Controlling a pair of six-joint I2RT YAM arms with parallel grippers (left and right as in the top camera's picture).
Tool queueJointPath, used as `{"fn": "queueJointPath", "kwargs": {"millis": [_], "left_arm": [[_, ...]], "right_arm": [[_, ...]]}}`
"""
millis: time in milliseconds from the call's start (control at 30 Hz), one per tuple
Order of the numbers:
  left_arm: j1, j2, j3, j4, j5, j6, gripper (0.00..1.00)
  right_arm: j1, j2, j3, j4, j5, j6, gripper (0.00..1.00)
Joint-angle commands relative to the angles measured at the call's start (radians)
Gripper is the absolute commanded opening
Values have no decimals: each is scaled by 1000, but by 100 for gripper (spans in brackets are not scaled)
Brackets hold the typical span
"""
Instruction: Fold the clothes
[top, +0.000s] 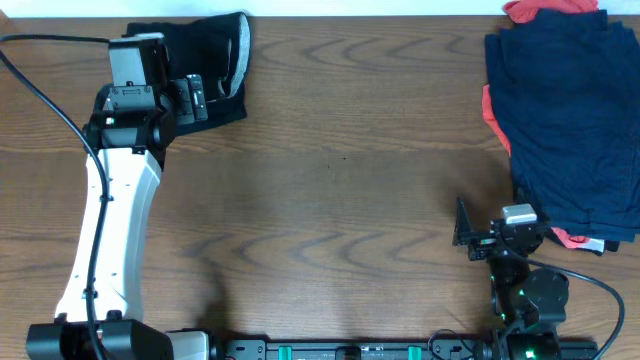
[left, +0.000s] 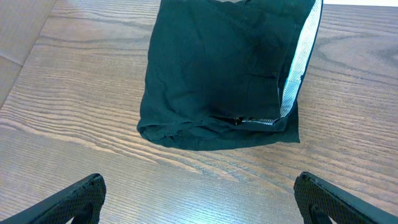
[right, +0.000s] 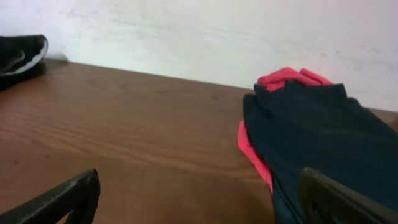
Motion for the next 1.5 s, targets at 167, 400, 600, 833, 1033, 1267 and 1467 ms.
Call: {"fn": "queueJointPath", "kwargs": {"millis": [167, 400, 600, 833, 1033, 1267, 1467], "left_arm": [[0, 2, 4, 0, 3, -5, 98], [0, 2, 4, 0, 3, -5, 98], [1, 2, 4, 0, 3, -5, 98], [0, 2, 4, 0, 3, -5, 98], [0, 2, 4, 0, 3, -5, 98], [0, 2, 4, 0, 3, -5, 98], [1, 1, 4, 0, 2, -5, 98]], "right_arm": [[-8, -155, -32, -100, -7, -14, 99], [-7, -153, -32, -105, -6, -14, 99], [-8, -153, -32, -105, -6, -14, 99], [-8, -153, -32, -105, -6, -14, 99], [-7, -153, -32, -105, -7, -14, 99], [-8, -153, -32, -105, -6, -14, 99], [-7, -153, -32, -105, -6, -14, 99]]}}
